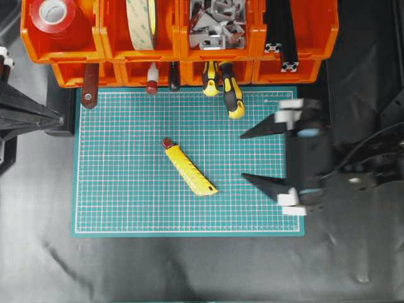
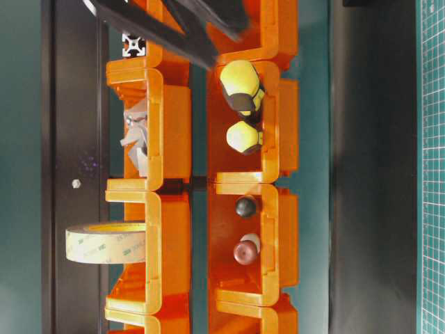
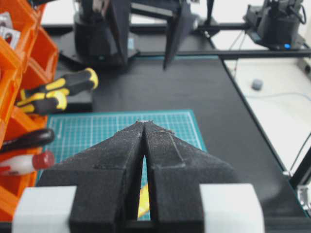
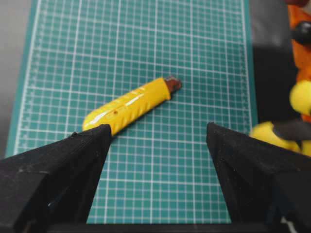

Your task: Pick cutter from container rack with right arm.

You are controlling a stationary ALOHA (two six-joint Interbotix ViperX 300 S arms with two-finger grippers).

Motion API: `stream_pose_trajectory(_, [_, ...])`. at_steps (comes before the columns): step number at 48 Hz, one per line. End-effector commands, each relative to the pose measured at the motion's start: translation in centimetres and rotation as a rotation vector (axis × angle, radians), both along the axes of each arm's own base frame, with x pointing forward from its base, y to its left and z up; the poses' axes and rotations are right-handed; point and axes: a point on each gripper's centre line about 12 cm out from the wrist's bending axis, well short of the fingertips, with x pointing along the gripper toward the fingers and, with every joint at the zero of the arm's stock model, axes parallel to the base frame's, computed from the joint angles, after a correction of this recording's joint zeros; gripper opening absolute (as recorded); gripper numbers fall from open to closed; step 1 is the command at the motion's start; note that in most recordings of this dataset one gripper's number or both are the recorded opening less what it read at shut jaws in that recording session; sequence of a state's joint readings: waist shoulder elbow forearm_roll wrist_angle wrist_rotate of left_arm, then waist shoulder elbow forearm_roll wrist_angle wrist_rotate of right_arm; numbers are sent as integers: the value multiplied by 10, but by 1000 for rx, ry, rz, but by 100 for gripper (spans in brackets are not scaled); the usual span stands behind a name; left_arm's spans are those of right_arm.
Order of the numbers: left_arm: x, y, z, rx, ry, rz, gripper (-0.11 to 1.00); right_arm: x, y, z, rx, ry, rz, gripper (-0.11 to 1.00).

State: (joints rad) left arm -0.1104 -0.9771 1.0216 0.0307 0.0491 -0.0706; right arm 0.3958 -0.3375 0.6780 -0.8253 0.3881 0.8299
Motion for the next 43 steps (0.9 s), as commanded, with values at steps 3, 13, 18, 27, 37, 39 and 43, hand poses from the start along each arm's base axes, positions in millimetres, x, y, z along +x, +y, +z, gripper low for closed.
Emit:
stream_pose_trajectory(3, [-4, 0, 11, -1, -6, 0, 0, -16, -2, 23, 32, -72, 11, 76])
stream_pose_trajectory(13, [-14, 2, 17, 0, -2, 2, 0, -37, -11, 39, 65, -134, 9, 76])
stream_pose_trajectory(18, [-18, 2, 20, 1, -5, 3, 0, -49, -16, 45, 104, -166, -12, 75])
stream_pose_trajectory(27, [-23, 3, 21, 1, -3, 2, 0, -72, -27, 57, 180, -236, -43, 76])
stream_pose_trajectory(37, [-24, 3, 18, 3, 27, 5, 0, -93, -36, 61, 254, -286, -77, 75])
stream_pose_trajectory(39, [-24, 3, 18, 3, 27, 5, 0, -97, -38, 61, 267, -295, -82, 75])
stream_pose_trajectory(43, [-24, 3, 18, 3, 27, 5, 0, -102, -40, 60, 287, -304, -91, 75])
